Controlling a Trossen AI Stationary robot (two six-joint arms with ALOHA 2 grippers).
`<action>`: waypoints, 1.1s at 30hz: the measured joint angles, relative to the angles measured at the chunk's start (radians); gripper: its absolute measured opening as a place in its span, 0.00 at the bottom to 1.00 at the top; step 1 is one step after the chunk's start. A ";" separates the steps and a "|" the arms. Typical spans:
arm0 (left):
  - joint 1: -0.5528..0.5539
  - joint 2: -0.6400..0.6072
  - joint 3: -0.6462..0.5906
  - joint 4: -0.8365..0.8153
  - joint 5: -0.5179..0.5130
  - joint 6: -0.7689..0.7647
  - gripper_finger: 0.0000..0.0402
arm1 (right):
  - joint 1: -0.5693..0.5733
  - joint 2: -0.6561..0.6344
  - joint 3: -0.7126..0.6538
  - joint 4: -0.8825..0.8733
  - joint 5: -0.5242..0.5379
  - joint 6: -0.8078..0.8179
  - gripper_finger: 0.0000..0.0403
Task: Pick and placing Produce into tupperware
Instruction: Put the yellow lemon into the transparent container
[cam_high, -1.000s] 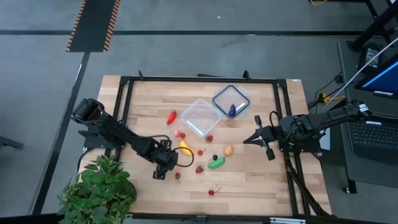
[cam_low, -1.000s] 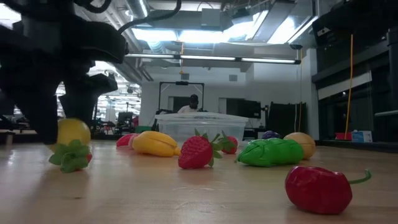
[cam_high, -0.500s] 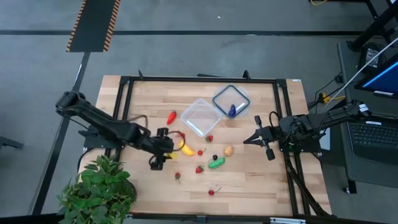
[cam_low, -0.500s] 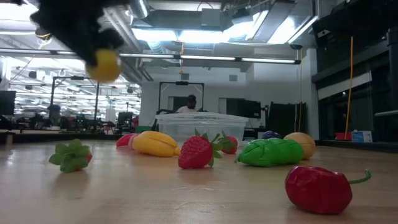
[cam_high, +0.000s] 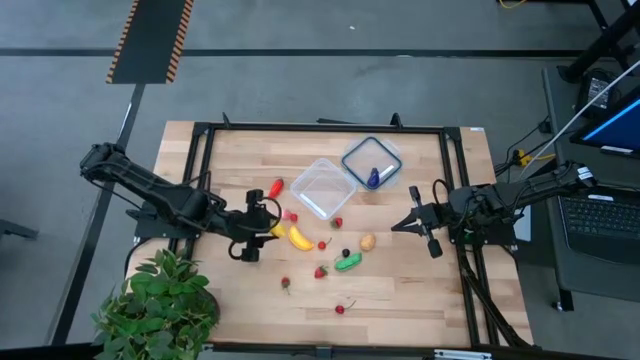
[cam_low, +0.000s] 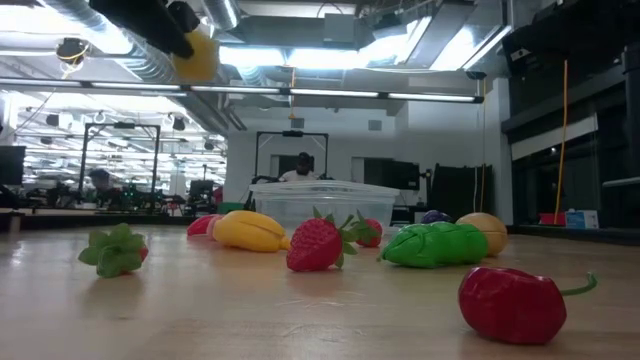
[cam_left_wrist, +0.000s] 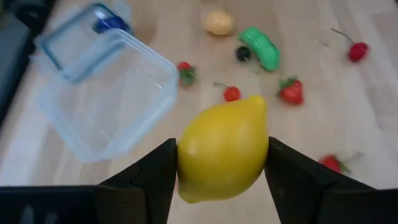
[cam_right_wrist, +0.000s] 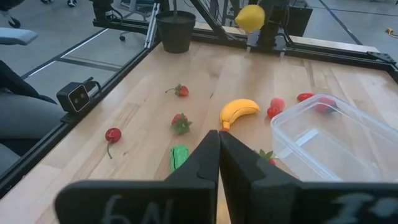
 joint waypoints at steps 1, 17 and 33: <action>0.001 0.000 -0.002 0.024 -0.019 0.012 0.51 | 0.000 0.000 0.000 0.000 0.000 0.000 0.04; 0.002 -0.101 -0.439 0.878 0.008 0.179 0.51 | 0.000 0.000 -0.002 -0.029 0.000 0.001 0.04; 0.006 -0.130 -0.599 1.211 0.191 0.260 0.51 | 0.000 0.001 -0.002 -0.023 0.000 0.001 0.04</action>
